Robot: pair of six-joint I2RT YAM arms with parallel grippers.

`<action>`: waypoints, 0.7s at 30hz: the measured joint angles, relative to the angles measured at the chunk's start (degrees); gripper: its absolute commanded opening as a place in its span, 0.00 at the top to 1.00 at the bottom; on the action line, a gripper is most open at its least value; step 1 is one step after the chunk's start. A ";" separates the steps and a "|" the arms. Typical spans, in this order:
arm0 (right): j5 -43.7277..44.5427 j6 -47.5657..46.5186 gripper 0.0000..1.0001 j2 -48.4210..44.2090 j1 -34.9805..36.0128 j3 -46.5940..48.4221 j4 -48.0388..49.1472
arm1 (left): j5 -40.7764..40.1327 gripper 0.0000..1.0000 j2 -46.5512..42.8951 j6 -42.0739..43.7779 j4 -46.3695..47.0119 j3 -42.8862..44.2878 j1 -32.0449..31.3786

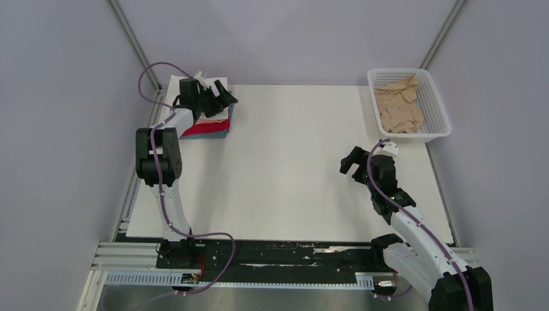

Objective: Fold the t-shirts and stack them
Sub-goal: Smooth out wrinkles on the folded tshirt

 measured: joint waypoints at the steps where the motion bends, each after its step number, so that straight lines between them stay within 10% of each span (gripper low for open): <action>1: -0.02 0.00 0.00 0.07 0.00 0.00 0.00 | 0.15 0.00 -0.02 -0.44 1.07 -0.72 -0.17; 15: -1.03 -0.09 0.00 0.63 -0.02 0.00 -0.22 | -0.22 0.00 -1.64 -2.64 5.22 -4.22 -2.78; 21: -0.98 -0.07 0.00 -1.42 -0.02 0.00 -0.72 | -5.09 0.00 -17.53 -0.48 1.16 -10.91 -7.56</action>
